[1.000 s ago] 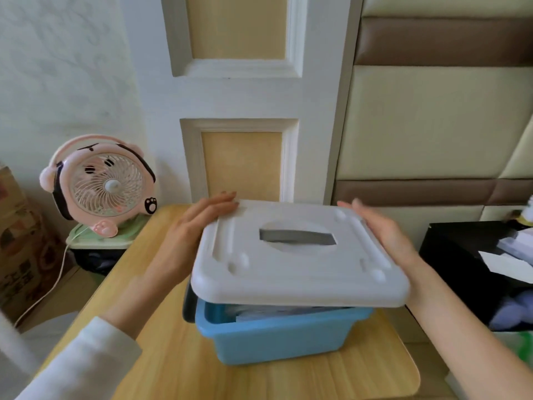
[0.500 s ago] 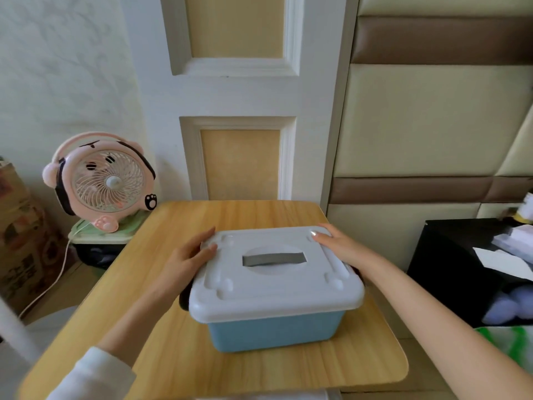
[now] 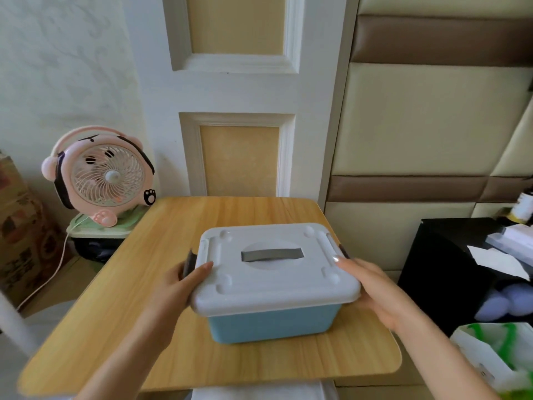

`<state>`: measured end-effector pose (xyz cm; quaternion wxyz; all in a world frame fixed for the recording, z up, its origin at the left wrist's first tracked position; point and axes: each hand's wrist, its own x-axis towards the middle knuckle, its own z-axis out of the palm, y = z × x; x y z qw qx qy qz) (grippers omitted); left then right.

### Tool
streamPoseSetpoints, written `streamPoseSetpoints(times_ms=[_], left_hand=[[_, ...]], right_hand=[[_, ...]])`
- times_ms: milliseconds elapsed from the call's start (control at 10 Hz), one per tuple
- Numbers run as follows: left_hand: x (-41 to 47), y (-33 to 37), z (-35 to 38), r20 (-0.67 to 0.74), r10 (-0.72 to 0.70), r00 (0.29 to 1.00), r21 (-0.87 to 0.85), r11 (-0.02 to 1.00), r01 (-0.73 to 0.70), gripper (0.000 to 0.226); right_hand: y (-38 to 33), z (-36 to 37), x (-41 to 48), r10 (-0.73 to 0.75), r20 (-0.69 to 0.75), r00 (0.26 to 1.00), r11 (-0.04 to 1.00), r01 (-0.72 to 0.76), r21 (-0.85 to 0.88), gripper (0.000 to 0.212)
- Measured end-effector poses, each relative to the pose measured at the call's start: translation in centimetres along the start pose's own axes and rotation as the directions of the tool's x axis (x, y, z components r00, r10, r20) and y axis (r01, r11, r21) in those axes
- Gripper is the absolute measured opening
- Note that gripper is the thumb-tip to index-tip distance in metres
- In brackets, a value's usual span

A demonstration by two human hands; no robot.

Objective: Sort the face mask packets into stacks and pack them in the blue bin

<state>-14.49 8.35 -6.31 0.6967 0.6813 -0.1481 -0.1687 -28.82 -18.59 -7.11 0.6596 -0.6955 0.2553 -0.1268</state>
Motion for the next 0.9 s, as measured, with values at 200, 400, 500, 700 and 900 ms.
streamPoseSetpoints(times_ms=[200, 400, 500, 700, 900], left_hand=[[-1.1, -0.6, 1.5, -0.134, 0.162, 0.978, 0.114, 0.983, -0.147, 0.030], [-0.1, -0.7, 1.5, -0.157, 0.235, 0.959, 0.268, 0.945, -0.188, 0.029], [2.7, 0.1, 1.3, -0.170, 0.212, 0.962, 0.244, 0.955, -0.167, 0.031], [10.3, 1.3, -1.2, -0.141, 0.150, 0.979, 0.234, 0.965, -0.114, 0.034], [12.4, 3.0, -2.3, -0.155, 0.159, 0.975, 0.437, 0.896, -0.076, 0.032]], right_hand=[[-0.2, 3.3, -1.5, -0.243, -0.248, 0.938, 0.969, 0.224, -0.103, 0.045], [-1.1, 3.7, -1.2, -0.300, -0.251, 0.920, 0.948, 0.258, -0.187, 0.038], [-1.6, 4.7, 0.9, -0.251, -0.191, 0.949, 0.962, 0.223, -0.155, 0.040], [-2.5, 7.4, 8.7, -0.237, -0.130, 0.963, 0.950, 0.202, -0.239, 0.059], [-5.2, 8.9, 10.3, -0.237, -0.128, 0.963, 0.914, 0.176, -0.366, 0.055]])
